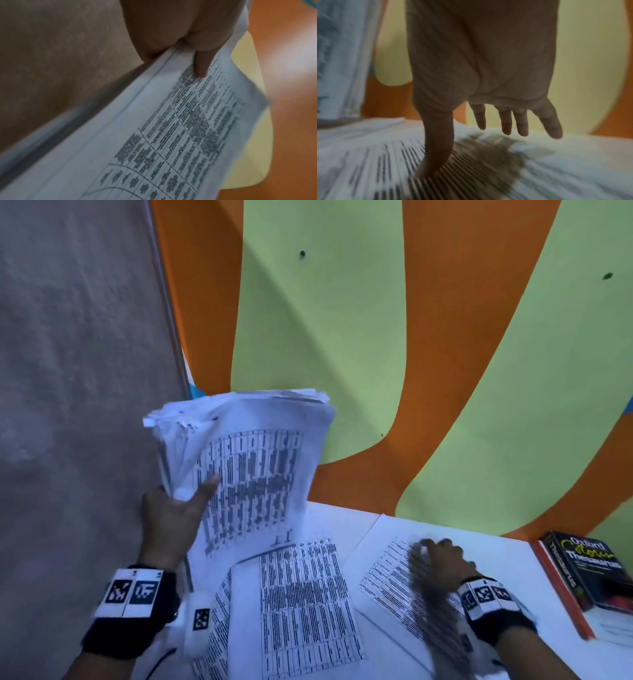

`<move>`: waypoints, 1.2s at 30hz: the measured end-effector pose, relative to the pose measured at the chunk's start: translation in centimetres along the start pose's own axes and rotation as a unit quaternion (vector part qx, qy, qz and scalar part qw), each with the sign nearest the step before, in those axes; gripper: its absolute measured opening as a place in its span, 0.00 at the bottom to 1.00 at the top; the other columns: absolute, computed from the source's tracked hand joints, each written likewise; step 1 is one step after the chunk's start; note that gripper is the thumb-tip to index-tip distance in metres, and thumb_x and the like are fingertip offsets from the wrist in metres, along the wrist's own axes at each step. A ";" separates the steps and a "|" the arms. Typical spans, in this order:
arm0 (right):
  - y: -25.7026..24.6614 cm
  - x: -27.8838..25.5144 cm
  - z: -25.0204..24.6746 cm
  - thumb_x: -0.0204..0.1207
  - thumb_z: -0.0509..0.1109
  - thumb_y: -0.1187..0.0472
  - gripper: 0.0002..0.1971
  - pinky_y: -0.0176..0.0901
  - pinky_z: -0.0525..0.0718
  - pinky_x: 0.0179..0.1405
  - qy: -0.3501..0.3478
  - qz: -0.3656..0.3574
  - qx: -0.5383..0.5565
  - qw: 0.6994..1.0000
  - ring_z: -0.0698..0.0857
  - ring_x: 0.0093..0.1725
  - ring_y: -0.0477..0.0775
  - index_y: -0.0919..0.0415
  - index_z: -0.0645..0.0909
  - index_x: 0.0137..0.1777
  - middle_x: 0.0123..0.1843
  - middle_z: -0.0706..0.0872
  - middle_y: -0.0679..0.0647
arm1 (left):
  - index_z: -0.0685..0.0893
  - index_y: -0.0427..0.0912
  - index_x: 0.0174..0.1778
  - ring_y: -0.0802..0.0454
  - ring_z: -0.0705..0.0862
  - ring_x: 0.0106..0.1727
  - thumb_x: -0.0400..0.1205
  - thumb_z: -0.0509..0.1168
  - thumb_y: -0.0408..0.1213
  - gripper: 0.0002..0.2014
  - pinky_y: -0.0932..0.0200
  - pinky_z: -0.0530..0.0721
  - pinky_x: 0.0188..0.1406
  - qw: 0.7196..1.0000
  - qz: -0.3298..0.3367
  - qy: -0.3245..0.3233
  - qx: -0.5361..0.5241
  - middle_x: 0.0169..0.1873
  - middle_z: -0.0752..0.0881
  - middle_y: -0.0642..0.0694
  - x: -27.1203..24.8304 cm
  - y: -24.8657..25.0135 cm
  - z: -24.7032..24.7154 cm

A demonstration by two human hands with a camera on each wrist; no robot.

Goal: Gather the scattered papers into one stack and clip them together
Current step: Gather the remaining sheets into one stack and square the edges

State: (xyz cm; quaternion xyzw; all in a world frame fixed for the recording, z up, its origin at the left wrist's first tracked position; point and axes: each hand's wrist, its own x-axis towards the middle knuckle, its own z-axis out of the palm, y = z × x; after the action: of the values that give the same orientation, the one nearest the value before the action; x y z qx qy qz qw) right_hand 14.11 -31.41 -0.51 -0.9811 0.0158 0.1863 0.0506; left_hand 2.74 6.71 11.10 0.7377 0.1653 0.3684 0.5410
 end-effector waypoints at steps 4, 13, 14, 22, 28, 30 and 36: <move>2.5 0.1 1.1 0.51 0.76 0.32 0.41 0.60 0.75 0.64 0.016 0.050 -0.008 0.999 0.77 0.67 0.61 0.47 0.67 0.62 0.63 0.77 0.53 | 0.62 0.48 0.23 0.60 0.59 0.14 0.73 0.77 0.42 0.27 0.66 0.60 0.12 0.998 -0.046 0.045 0.007 0.16 0.63 0.53 0.5 -0.5 -1.2; 5.6 -2.8 -7.8 0.62 0.84 0.59 0.12 0.45 0.70 0.29 0.180 -0.069 0.167 0.967 0.83 0.30 0.56 0.58 0.82 0.29 0.29 0.87 0.58 | 0.73 0.43 0.28 0.65 0.69 0.19 0.74 0.76 0.43 0.18 0.58 0.71 0.34 0.986 -0.054 0.157 0.012 0.27 0.75 0.46 0.1 -0.3 -3.2; 5.3 -4.2 -9.9 0.62 0.84 0.60 0.13 0.43 0.72 0.26 0.201 -0.074 0.213 0.953 0.81 0.25 0.51 0.57 0.82 0.27 0.24 0.86 0.54 | 0.77 0.41 0.33 0.67 0.73 0.23 0.75 0.76 0.43 0.15 0.59 0.73 0.36 0.985 -0.043 0.167 0.013 0.31 0.79 0.46 0.1 -0.1 -3.6; -3.9 -6.6 -8.6 0.67 0.77 0.71 0.06 0.31 0.80 0.17 -0.005 -0.071 0.530 0.845 0.86 0.20 0.49 0.76 0.86 0.40 0.23 0.89 0.57 | 0.78 0.39 0.29 0.68 0.74 0.25 0.75 0.75 0.46 0.18 0.55 0.74 0.35 0.975 -0.041 0.215 0.031 0.26 0.77 0.46 0.4 1.4 -4.2; -12.1 -2.7 1.6 0.69 0.78 0.59 0.15 0.47 0.82 0.32 -0.025 -0.037 0.381 0.923 0.81 0.29 0.52 0.62 0.78 0.26 0.26 0.83 0.55 | 0.87 0.29 0.53 0.49 0.85 0.49 0.76 0.74 0.44 0.19 0.56 0.78 0.46 0.975 -0.023 0.218 0.036 0.49 0.86 0.44 -0.5 1.9 -4.8; -13.8 -2.4 3.2 0.68 0.74 0.52 0.14 0.44 0.82 0.43 -0.006 -0.031 0.287 0.957 0.84 0.41 0.57 0.63 0.80 0.33 0.36 0.86 0.57 | 0.87 0.30 0.51 0.43 0.88 0.51 0.76 0.74 0.45 0.19 0.53 0.80 0.46 0.976 -0.033 0.214 0.027 0.47 0.87 0.43 -0.5 1.4 -5.3; -16.6 -3.1 5.4 0.73 0.69 0.49 0.22 0.56 0.76 0.64 0.027 0.012 0.145 0.989 0.75 0.66 0.66 0.59 0.73 0.63 0.65 0.73 0.61 | 0.87 0.28 0.45 0.37 0.89 0.48 0.75 0.74 0.47 0.21 0.51 0.80 0.40 0.972 -0.043 0.226 0.043 0.46 0.90 0.28 -0.4 0.3 -5.6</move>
State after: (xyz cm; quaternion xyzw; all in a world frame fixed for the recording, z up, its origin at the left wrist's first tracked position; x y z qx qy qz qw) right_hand 10.05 -14.30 -2.79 -0.9677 0.0563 0.1561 0.1899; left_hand -1.60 10.13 11.98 0.6504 0.3306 0.4941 0.4728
